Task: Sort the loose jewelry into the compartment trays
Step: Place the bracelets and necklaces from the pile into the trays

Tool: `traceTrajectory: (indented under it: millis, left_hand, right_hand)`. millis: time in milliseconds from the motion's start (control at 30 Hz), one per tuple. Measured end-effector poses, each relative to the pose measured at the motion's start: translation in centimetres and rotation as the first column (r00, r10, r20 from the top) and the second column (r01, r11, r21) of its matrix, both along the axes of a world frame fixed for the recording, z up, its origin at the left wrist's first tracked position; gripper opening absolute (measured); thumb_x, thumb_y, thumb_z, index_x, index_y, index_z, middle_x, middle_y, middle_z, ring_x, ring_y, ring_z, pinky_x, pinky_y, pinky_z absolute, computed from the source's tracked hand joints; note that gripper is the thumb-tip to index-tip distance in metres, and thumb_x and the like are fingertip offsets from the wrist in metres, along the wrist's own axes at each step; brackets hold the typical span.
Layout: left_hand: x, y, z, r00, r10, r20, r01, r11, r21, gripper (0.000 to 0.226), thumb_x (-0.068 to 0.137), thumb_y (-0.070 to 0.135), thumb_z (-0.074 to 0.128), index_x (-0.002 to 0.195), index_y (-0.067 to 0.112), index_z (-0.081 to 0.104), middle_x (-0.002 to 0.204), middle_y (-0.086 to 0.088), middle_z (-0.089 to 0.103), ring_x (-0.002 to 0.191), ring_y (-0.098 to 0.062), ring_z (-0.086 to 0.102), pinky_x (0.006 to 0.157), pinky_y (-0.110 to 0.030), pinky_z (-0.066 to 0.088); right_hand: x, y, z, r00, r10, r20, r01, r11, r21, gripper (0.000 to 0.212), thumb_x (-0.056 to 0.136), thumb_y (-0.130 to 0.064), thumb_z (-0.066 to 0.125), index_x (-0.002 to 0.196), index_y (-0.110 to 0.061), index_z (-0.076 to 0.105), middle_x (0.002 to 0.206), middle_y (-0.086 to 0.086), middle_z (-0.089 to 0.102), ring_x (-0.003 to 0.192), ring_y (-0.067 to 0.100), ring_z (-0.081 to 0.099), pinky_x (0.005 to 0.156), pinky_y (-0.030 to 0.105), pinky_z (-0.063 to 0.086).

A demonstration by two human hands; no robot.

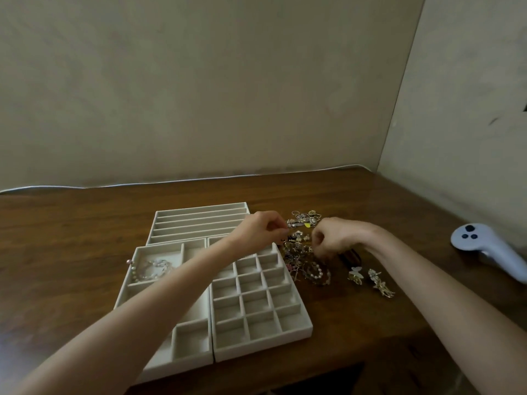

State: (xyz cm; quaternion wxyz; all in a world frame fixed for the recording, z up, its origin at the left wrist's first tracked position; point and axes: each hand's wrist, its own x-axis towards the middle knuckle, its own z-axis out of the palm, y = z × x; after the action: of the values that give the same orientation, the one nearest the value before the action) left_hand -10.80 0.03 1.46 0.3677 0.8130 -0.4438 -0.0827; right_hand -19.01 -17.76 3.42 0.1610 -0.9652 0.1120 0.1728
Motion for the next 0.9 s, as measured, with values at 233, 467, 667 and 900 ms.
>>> traceTrajectory:
  millis: [233,467,667,900]
  left_hand:
    - [-0.7,-1.6,0.2,0.924,-0.075,-0.376,0.042,0.995,-0.094,0.046,0.081,0.014,0.070,0.120,0.008,0.047,0.113,-0.009,0.063,0.105,-0.019,0.061,0.092,-0.030,0.049]
    - [0.2,-2.1,0.3,0.843,-0.108,-0.527,-0.003,0.979,-0.205,0.027,0.085,0.023,0.065,0.103,0.004,0.056,0.091,-0.010,0.067,0.082,-0.018,0.066,0.080,-0.028,0.050]
    - [0.5,-2.0,1.5,0.785,-0.186,-0.591,-0.093,0.908,-0.410,0.026,0.093,0.014,0.053,0.069,0.014,0.044,0.049,0.007,0.039,0.045,-0.009,0.036,0.048,-0.021,0.033]
    - [1.8,-0.3,3.8,0.786,-0.213,-0.580,-0.170,0.828,-0.534,0.024,0.091,0.008,0.048,0.068,0.012,0.047,0.051,0.005,0.039,0.043,-0.008,0.032,0.042,-0.019,0.030]
  right_hand:
    - [0.4,0.0,1.0,0.956,-0.123,0.266,-0.084,0.754,0.651,0.004,0.087,-0.005,0.060,0.086,-0.008,0.057,0.078,0.010,0.068,0.072,0.020,0.065,0.066,0.031,0.052]
    - [1.2,0.4,1.2,0.865,-0.306,0.397,-0.128,0.630,0.766,0.013,0.086,-0.004,0.062,0.099,-0.006,0.061,0.072,0.004,0.066,0.057,0.010,0.058,0.047,0.019,0.046]
    - [1.4,-0.5,2.1,0.860,-0.290,0.420,-0.222,0.527,0.820,0.018,0.085,0.001,0.059,0.099,-0.010,0.062,0.079,0.002,0.058,0.055,0.007,0.045,0.045,0.016,0.036]
    - [1.4,-0.8,1.6,0.745,-0.407,0.528,-0.108,0.708,0.698,0.009,0.087,-0.006,0.061,0.093,-0.011,0.066,0.065,-0.008,0.061,0.049,0.006,0.045,0.046,0.017,0.039]
